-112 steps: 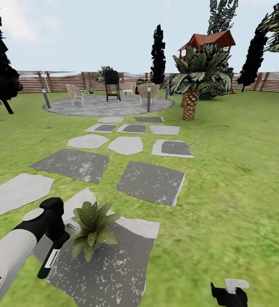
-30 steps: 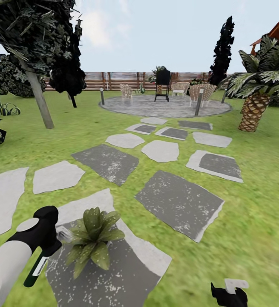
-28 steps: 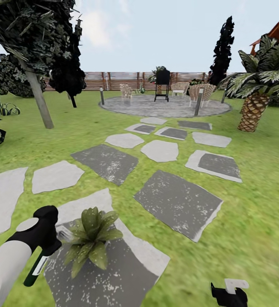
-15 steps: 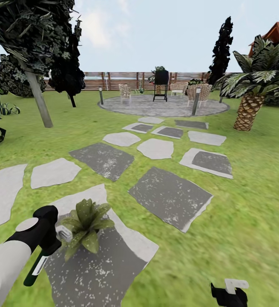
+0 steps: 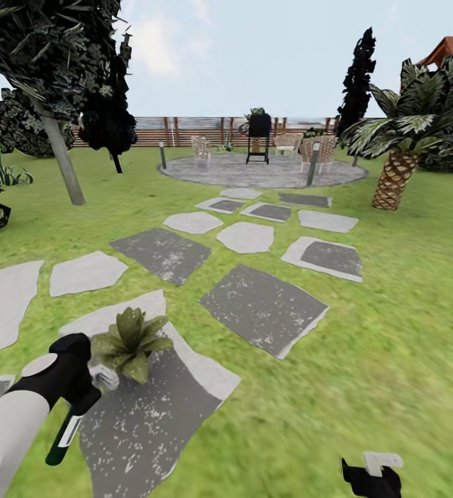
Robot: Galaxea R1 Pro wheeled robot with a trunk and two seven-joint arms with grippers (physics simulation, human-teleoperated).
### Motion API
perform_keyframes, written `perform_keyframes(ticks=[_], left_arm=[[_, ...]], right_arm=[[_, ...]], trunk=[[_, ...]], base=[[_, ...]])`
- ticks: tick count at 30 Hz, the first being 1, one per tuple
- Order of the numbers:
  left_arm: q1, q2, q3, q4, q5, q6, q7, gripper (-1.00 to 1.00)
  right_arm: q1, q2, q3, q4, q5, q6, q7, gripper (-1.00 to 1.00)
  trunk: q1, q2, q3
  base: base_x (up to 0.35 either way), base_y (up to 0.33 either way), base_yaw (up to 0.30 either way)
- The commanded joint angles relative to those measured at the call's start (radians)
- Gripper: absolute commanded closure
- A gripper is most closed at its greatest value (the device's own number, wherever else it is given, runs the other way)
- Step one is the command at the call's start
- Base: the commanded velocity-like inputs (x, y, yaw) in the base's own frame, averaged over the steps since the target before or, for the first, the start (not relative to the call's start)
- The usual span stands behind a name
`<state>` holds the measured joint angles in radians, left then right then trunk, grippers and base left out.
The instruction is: Pick up the pesticide atomizer in the garden and spray insectifuge to fully cover both potted plants in the garden.
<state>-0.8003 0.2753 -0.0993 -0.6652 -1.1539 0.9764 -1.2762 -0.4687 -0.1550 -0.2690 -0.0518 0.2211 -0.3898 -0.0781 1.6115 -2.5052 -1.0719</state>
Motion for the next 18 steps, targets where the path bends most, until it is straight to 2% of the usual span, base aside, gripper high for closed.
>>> perform_keyframes(ticks=[1, 4, 6, 7, 8, 10, 11, 12, 13, 14, 16, 17, 18], left_arm=[[-0.001, 0.001, 0.000, 0.001, 0.000, 0.006, -0.010, 1.00], [0.005, 0.000, 0.006, 0.007, 0.054, -0.057, -0.009, 1.00], [0.022, 0.001, 0.008, 0.009, 0.133, -0.165, -0.001, 1.00], [0.032, 0.002, 0.008, 0.010, 0.167, -0.207, 0.017, 1.00], [0.041, 0.002, 0.008, 0.011, 0.193, -0.240, 0.036, 1.00], [0.061, 0.002, 0.009, 0.027, 0.279, -0.359, 0.100, 1.00], [0.074, 0.001, 0.009, 0.052, 0.349, -0.465, 0.144, 1.00], [0.081, 0.000, 0.009, 0.076, 0.398, -0.547, 0.175, 1.00], [0.088, 0.000, 0.008, 0.120, 0.466, -0.668, 0.225, 1.00], [0.091, -0.001, 0.008, 0.155, 0.504, -0.742, 0.259, 1.00], [0.094, -0.002, 0.008, 0.235, 0.554, -0.872, 0.326, 1.00], [0.095, -0.004, 0.007, 0.305, 0.576, -0.986, 0.368, 1.00], [0.096, -0.009, 0.007, 0.351, 0.584, -1.082, 0.385, 1.00]], right_arm=[[-0.001, 0.000, -0.006, 0.001, 0.011, -0.003, -0.004, -1.00], [-0.001, -0.001, -0.006, 0.001, 0.011, -0.002, -0.003, -1.00], [-0.001, -0.001, -0.003, 0.000, 0.012, -0.001, 0.001, -1.00], [-0.001, -0.001, 0.012, 0.000, 0.020, -0.001, 0.003, -1.00], [-0.001, -0.001, 0.034, -0.001, 0.032, -0.001, 0.004, -1.00], [-0.001, 0.000, 0.118, -0.011, 0.082, -0.001, 0.005, -1.00], [-0.001, 0.001, 0.172, -0.032, 0.113, -0.001, 0.006, -1.00], [-0.001, 0.001, 0.204, -0.054, 0.129, -0.001, 0.011, -1.00], [-0.001, 0.001, 0.246, -0.091, 0.149, -0.001, 0.039, -1.00], [-0.001, 0.002, 0.271, -0.114, 0.160, -0.001, 0.074, -1.00], [-0.001, 0.001, 0.308, -0.162, 0.173, -0.001, 0.183, -1.00], [-0.001, -0.002, 0.324, -0.211, 0.179, 0.000, 0.295, -1.00], [-0.001, -0.007, 0.332, -0.249, 0.190, 0.001, 0.390, -1.00]], trunk=[[-0.001, 0.000, -0.001], [-0.001, 0.000, -0.001], [-0.001, 0.000, -0.001], [-0.001, 0.000, -0.001], [-0.001, 0.000, -0.001], [-0.001, 0.000, -0.001], [-0.001, 0.000, -0.001], [-0.001, 0.000, -0.001], [-0.001, 0.000, -0.001], [-0.001, 0.000, -0.001], [-0.001, 0.000, -0.001], [-0.001, 0.000, -0.001], [-0.001, 0.000, -0.001]], base=[[-0.251, -0.192, 0.000], [-0.251, -0.192, 0.000], [-0.251, -0.192, 0.000], [-0.251, -0.188, 0.000], [-0.240, -0.165, 0.000], [-0.192, -0.116, 0.000], [-0.083, -0.048, 0.000], [-0.053, -0.031, 0.000], [-0.027, -0.016, 0.000], [-0.017, -0.010, 0.000], [-0.009, -0.005, 0.000], [-0.003, -0.002, 0.000], [-0.001, -0.001, 0.000]])
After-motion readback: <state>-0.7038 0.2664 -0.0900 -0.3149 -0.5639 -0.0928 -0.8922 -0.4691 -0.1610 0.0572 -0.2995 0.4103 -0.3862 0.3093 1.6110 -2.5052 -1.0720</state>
